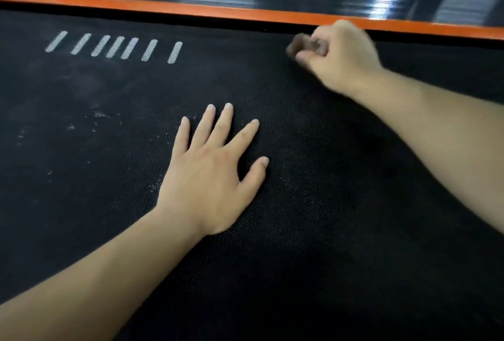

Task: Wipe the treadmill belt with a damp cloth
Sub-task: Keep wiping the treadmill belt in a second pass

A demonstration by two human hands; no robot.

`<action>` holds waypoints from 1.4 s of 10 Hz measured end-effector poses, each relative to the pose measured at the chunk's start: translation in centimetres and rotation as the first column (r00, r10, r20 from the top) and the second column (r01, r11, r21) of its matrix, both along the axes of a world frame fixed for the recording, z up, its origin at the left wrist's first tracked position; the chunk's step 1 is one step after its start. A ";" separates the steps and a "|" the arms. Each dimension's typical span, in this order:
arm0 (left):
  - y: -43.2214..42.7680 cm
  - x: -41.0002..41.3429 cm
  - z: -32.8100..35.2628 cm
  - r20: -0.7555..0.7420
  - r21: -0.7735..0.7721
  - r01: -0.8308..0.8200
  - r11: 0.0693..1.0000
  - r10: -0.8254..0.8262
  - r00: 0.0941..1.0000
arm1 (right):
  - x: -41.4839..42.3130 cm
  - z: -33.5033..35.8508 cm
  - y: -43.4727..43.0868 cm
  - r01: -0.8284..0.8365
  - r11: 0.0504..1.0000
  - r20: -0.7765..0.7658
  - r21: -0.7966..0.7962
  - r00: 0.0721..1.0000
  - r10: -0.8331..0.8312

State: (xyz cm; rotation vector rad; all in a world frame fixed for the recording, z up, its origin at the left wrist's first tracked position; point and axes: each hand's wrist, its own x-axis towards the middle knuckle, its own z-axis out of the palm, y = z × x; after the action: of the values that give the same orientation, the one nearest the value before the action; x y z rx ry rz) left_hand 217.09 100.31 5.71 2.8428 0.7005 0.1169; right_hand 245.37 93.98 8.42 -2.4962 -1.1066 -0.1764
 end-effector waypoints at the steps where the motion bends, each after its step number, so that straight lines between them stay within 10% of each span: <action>1: 0.1 0.0 0.0 0.014 0.000 0.004 1.000 -0.004 1.000 | 1.9 0.8 -0.2 0.266 0.964 0.011 0.018 0.964 -0.267; 3: 0.0 0.0 0.0 0.011 -0.002 -0.006 1.000 0.006 1.000 | -0.7 -0.1 -0.6 -0.026 0.999 0.129 -0.046 0.991 0.032; 4: 0.1 0.0 -0.1 0.021 0.001 -0.005 1.000 0.005 1.000 | 2.9 0.9 -1.1 0.322 0.946 0.111 0.025 0.940 -0.322; 6: 0.0 0.0 -0.2 0.022 -0.006 -0.010 1.000 0.010 1.000 | 0.5 -0.1 -3.6 0.042 0.996 0.170 -0.081 0.985 -0.028; 7: 0.1 0.0 -0.2 0.026 -0.012 -0.004 1.000 0.004 1.000 | 1.8 1.2 -4.3 0.324 0.945 0.119 -0.032 0.940 -0.319; 9: 0.0 0.0 -0.2 0.005 -0.008 -0.013 1.000 0.013 1.000 | -6.3 -0.4 -8.1 -0.165 0.980 0.105 -0.112 0.979 0.177; 10: 0.0 0.0 -0.2 0.008 -0.015 -0.015 1.000 0.016 1.000 | -2.9 0.7 -9.6 0.190 0.978 0.082 -0.082 0.980 -0.184; 12: -0.2 0.0 -0.2 0.001 -0.016 -0.017 1.000 0.017 1.000 | -13.8 -0.5 -13.9 -0.306 0.947 0.012 -0.097 0.951 0.309; 14: -0.4 -0.2 0.2 0.027 -0.039 -0.027 0.999 0.028 0.999 | -13.9 -0.4 -15.4 0.041 0.992 0.128 -0.119 0.991 -0.025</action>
State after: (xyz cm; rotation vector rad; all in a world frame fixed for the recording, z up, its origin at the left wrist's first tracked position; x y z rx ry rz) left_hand 216.93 99.88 5.90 2.7898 0.7278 0.1444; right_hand 231.44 78.60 8.04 -2.6441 -1.1581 -0.2881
